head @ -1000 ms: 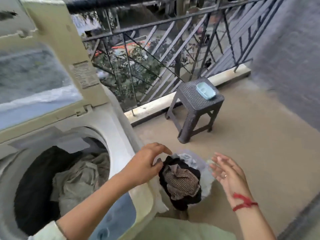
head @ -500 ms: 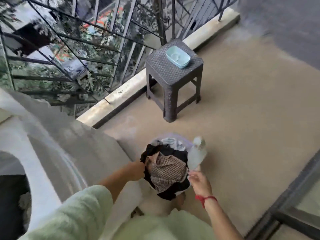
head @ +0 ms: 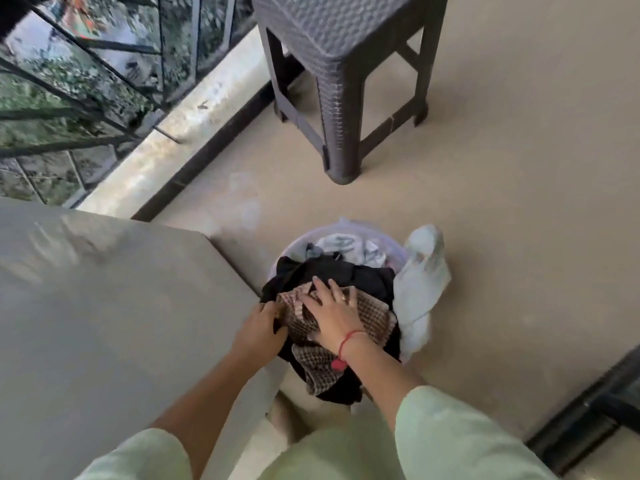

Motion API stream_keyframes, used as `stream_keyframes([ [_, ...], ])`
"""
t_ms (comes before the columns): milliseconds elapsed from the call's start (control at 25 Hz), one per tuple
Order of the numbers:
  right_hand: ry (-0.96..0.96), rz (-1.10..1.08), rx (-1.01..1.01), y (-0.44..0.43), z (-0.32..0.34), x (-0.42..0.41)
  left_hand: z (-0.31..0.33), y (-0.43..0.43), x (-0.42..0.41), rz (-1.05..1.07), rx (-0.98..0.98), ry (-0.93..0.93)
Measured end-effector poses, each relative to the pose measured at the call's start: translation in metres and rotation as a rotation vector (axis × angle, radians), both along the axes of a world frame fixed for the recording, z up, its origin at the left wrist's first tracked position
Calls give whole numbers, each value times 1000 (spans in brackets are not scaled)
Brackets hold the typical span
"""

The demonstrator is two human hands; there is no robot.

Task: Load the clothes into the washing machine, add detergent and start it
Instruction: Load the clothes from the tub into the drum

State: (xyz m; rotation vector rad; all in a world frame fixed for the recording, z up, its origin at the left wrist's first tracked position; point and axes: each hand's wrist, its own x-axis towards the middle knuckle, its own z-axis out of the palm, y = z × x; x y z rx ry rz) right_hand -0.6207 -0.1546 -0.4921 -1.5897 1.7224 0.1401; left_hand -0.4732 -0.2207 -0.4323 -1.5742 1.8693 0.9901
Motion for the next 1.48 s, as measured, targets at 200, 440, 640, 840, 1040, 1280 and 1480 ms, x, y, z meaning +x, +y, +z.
stream_keyframes([
  [200, -322, -703, -95, -2, -3, -5, -15, -6, 12, 137, -119, -44],
  [440, -401, -1191, -380, 63, 28, -80, -49, -16, -8, 185, -2, -50],
  [640, -321, -983, -545, 74, 77, -71, -30, -14, -23, 144, -275, 94],
  [840, -82, -815, -785, 54, 179, -57, 75, -10, -40, 11, -359, 443],
  [1040, -40, -926, -968, 23, 300, -41, 216, -12, -52, 15, -420, 551],
  [1280, 19, -835, -1196, 31, 413, -13, 390, -15, -5, -287, -825, 719],
  [1480, -7, -659, -1513, 11, 521, 33, 535, -21, 74, -270, -1346, 924],
])
